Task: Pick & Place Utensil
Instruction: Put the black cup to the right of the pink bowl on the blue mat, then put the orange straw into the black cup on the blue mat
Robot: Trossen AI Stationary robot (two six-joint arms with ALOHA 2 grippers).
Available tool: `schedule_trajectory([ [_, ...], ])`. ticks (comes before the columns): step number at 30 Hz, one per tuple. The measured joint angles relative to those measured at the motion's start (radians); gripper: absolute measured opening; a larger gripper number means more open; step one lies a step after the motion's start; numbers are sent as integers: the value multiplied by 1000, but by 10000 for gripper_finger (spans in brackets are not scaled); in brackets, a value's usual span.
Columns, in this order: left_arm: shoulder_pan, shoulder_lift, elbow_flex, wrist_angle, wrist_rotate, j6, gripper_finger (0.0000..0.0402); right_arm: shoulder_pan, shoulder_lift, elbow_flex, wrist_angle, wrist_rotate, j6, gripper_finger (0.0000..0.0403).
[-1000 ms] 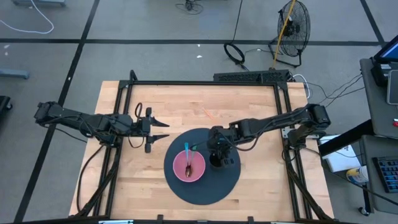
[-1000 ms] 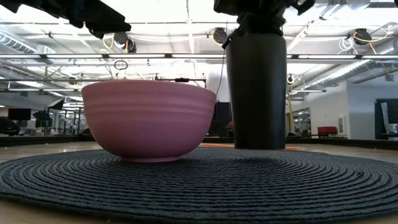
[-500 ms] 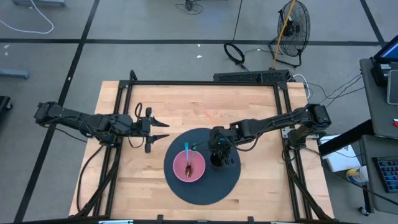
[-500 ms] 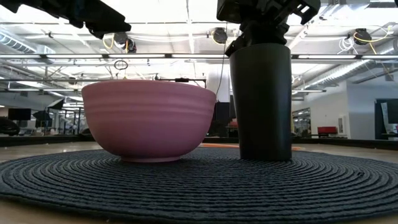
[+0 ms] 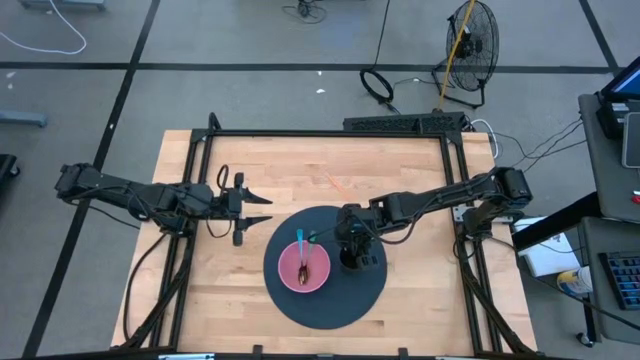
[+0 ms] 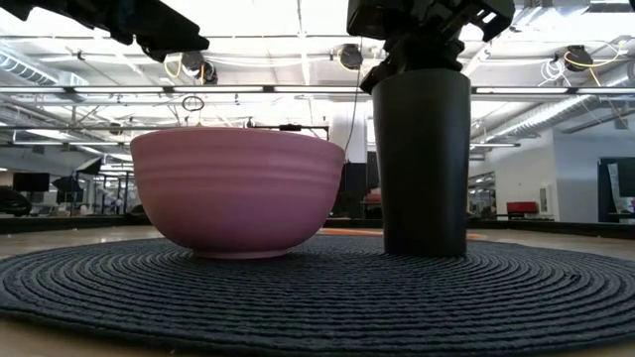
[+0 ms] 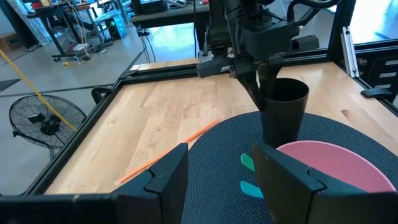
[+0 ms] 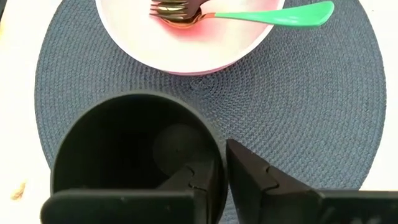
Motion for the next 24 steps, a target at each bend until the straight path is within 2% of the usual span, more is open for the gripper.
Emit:
schedule_trajectory([
  [11,0,0,0,0,0,0,186,0,-8,0,2,0,0,87],
  [18,0,0,0,0,0,0,186,3,-74,0,14,-1,-1,121],
  [24,0,0,0,0,0,3,186,18,-156,1,17,-1,-18,132],
])
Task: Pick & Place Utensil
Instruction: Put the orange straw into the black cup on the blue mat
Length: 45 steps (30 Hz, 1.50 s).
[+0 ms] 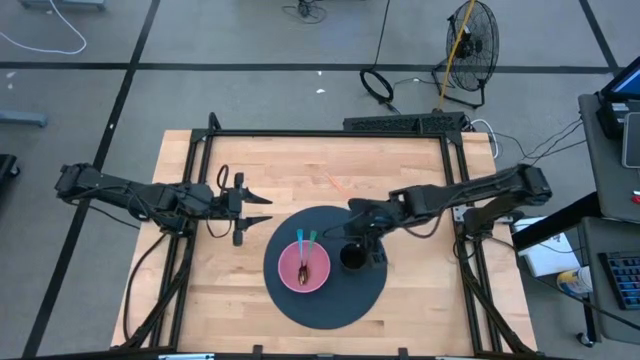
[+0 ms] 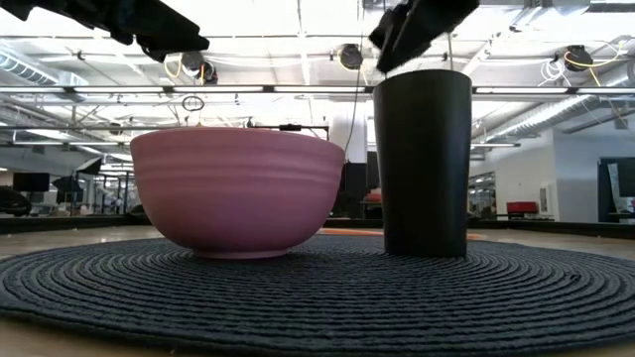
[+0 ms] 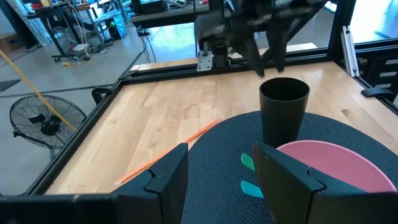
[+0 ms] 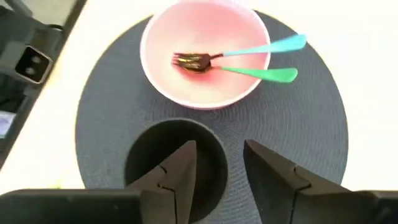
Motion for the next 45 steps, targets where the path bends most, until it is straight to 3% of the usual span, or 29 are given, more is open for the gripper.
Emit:
schedule_trajectory([
  [6,0,0,0,0,0,0,186,3,-106,0,-8,28,-16,132],
  [9,0,0,0,-1,0,0,186,3,-160,0,-39,132,-15,132],
  [14,0,0,0,-1,0,7,186,-26,-229,0,-98,399,95,132],
  [17,0,0,0,-3,0,12,186,-96,-243,-9,-79,444,155,132],
  [20,0,0,0,-5,0,23,186,-199,-226,-12,-63,365,175,132],
  [27,0,0,0,-21,0,24,186,-502,-127,35,41,-5,156,132],
  [32,1,0,0,-45,-25,15,186,-610,16,126,0,-26,90,132],
  [38,1,0,0,-55,-54,11,186,-630,221,225,-6,-82,21,132],
  [45,2,0,0,-55,-54,19,186,-666,398,320,-38,-80,47,132],
])
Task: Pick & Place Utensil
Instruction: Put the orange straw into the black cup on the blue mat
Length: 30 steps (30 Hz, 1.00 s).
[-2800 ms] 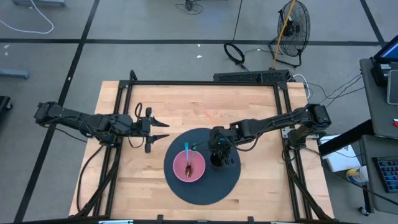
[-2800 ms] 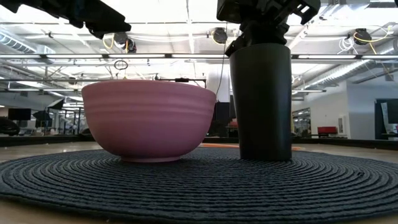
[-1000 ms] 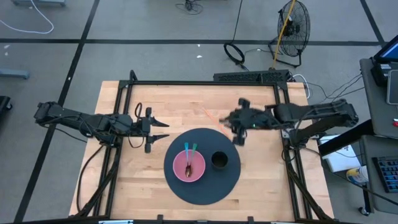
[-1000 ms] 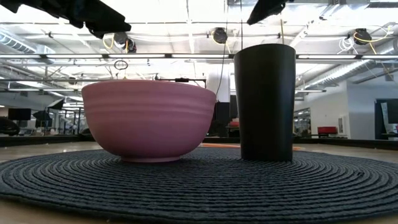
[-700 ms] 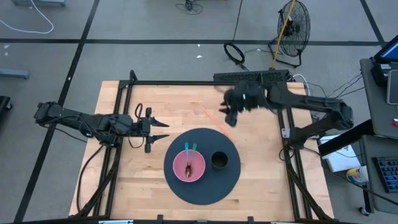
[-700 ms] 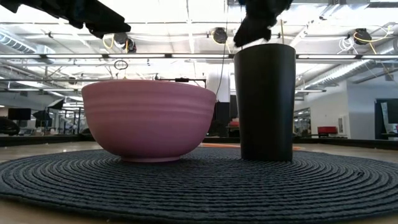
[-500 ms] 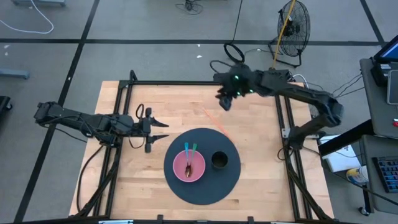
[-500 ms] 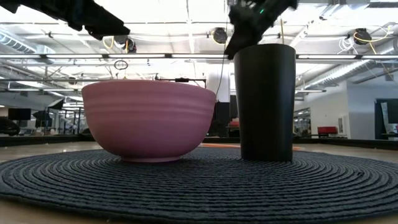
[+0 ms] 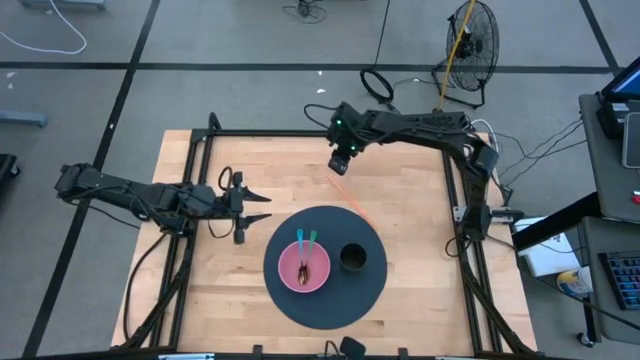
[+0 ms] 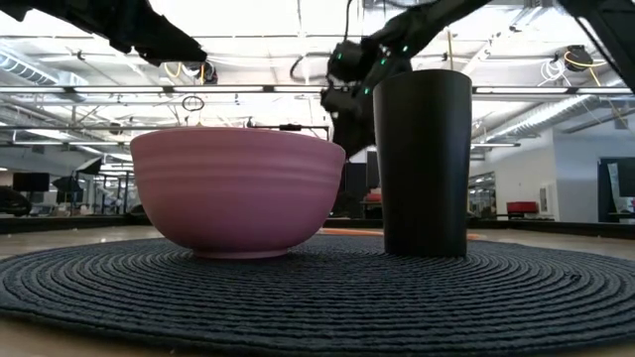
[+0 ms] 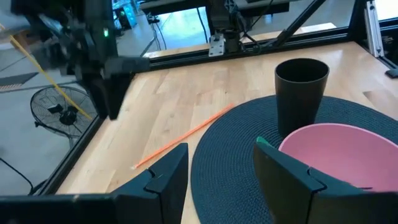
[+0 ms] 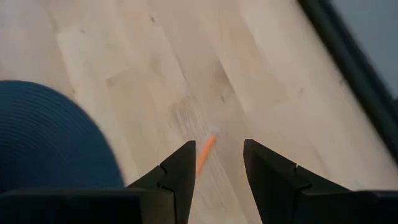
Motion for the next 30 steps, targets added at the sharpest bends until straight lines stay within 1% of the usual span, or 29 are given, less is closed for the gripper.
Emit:
schedule_trajectory([
  [9,0,0,-42,-5,-7,-14,186,4,105,6,1,2,29,133],
  [15,0,0,-65,6,-25,-27,186,26,107,7,-1,8,24,150],
  [19,0,0,-65,10,-25,-24,186,48,109,7,-15,59,27,170],
  [23,0,0,-65,14,-25,-23,186,78,108,-17,-2,63,27,185],
  [27,0,0,-65,14,-25,-23,186,95,109,-50,5,140,49,193],
  [30,0,0,-65,22,-25,-23,186,93,108,-73,10,156,89,194],
])
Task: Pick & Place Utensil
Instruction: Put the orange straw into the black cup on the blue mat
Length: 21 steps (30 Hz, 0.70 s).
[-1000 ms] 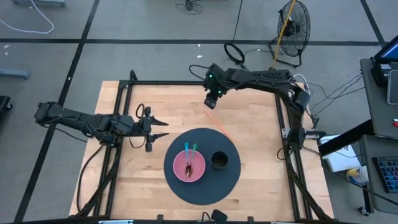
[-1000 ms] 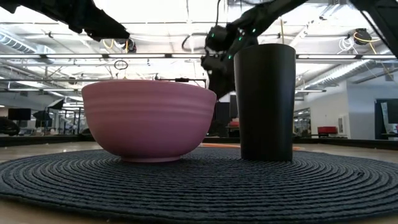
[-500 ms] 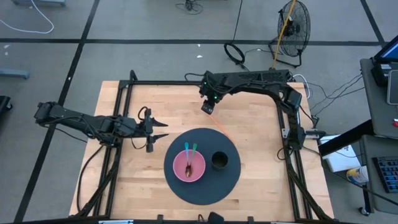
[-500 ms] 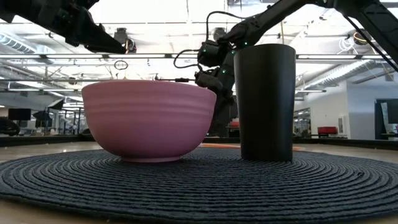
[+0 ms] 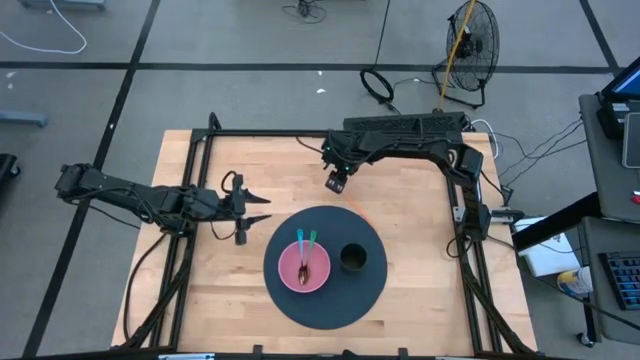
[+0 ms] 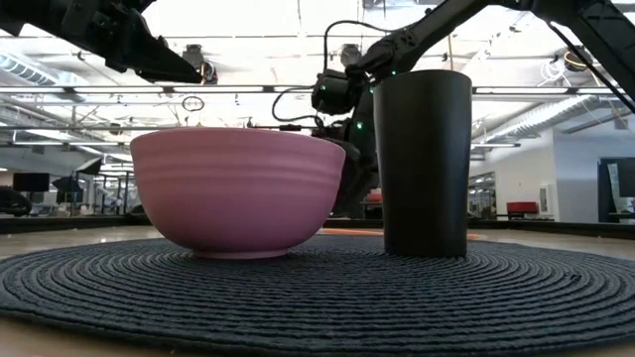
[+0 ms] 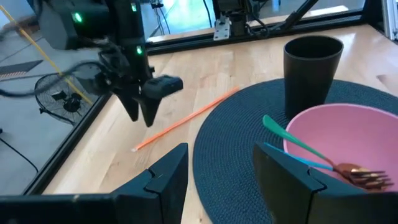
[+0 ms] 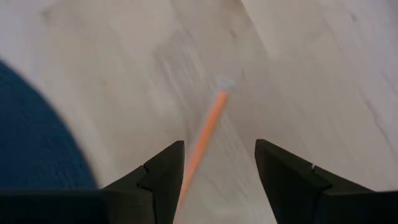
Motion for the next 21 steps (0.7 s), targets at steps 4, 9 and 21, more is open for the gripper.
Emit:
schedule_trajectory([
  [4,0,0,0,5,0,0,186,1,0,-37,27,4,23,194],
  [9,0,0,0,5,0,-1,186,1,0,-64,76,2,59,195],
  [21,0,0,0,4,0,-4,186,9,0,-117,100,1,91,192],
])
